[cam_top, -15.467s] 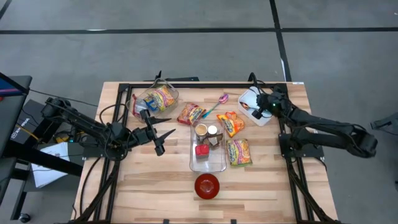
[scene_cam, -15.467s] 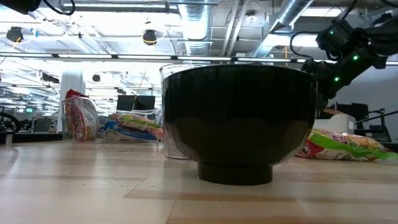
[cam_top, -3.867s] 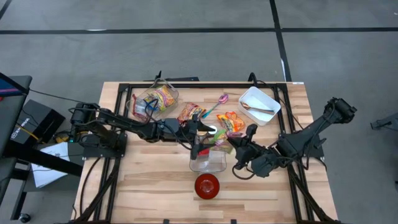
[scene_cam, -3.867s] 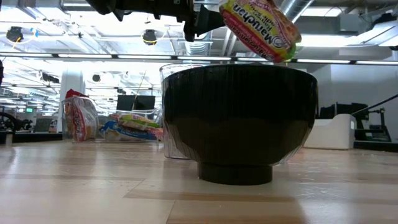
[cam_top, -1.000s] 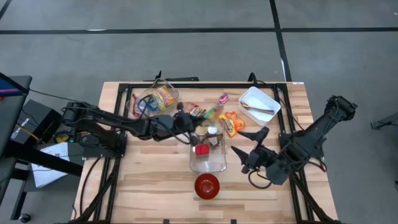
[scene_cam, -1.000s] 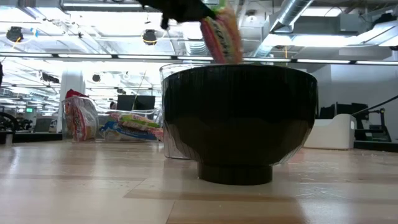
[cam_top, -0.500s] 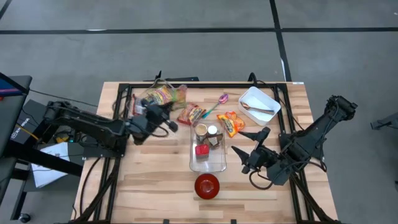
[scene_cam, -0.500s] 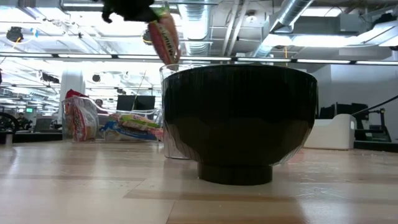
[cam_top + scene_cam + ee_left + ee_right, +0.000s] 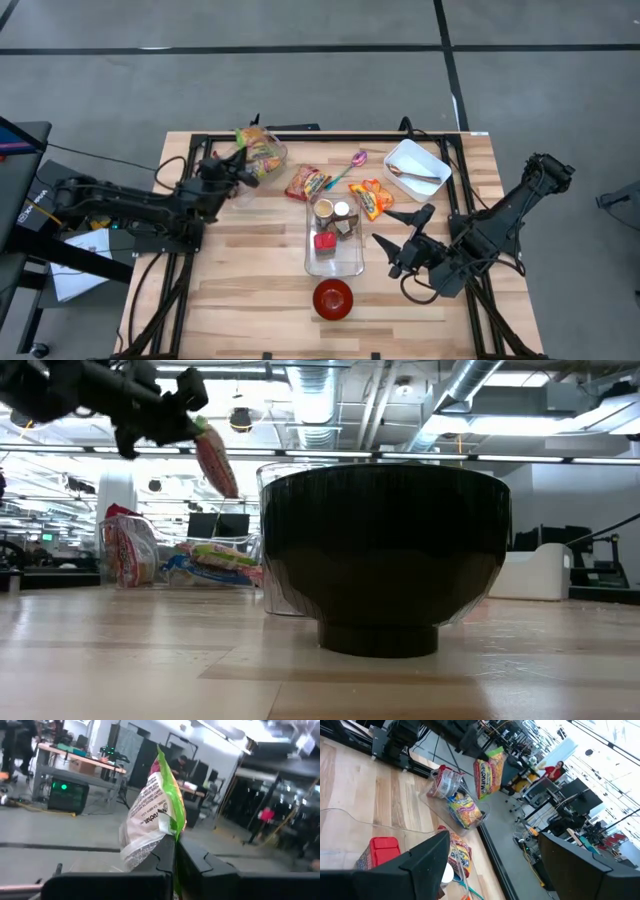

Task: Pick & Place Food Item
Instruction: Put the green noodle pack into the top transparent bin, then put the red noodle pack into the top transparent bin

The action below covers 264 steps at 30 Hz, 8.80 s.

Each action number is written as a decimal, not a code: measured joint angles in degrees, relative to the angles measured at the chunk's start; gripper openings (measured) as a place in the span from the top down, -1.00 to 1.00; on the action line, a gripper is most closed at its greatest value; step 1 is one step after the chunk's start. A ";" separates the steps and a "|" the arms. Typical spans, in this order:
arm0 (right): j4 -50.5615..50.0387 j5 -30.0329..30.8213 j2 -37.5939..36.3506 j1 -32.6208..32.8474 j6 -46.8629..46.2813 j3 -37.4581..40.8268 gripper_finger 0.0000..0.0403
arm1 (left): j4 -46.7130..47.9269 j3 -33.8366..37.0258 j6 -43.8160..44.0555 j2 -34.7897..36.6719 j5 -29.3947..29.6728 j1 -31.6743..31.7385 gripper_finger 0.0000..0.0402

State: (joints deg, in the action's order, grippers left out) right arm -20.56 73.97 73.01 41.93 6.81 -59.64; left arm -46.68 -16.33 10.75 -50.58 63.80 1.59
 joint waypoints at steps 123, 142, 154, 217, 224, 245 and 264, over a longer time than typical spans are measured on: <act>-0.39 -0.66 0.04 -2.01 -0.37 -0.02 -0.49 | 9.19 -2.24 15.20 -23.39 -31.75 25.83 1.00; -0.70 -0.66 0.04 -1.99 -0.22 -0.02 -0.49 | 11.09 -2.26 15.20 -23.39 -33.36 27.97 1.00; -0.89 -3.67 0.04 -4.08 -0.37 -0.02 -0.49 | 11.05 -2.43 16.73 -23.39 -38.59 28.34 1.00; -9.07 -0.66 -1.57 -2.14 -7.91 -0.02 -0.49 | 21.73 -14.38 -48.06 -42.95 -33.79 1.86 0.06; -9.24 -2.81 -1.57 -2.36 -7.92 -0.02 -0.49 | 22.22 -14.32 -53.83 -42.95 -37.07 3.36 0.14; -9.22 -3.46 -1.57 -2.71 -7.91 -0.02 -0.49 | 22.26 -14.28 -55.55 -42.95 -36.86 2.64 0.15; -10.03 -3.46 -1.55 -2.64 -7.91 0.00 -0.49 | 8.25 -14.24 -58.65 -50.78 -35.75 4.67 0.03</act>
State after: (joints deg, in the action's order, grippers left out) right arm -30.59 70.52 71.46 39.29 -1.10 -59.64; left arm -38.43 -30.57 -47.89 -101.36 28.05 6.26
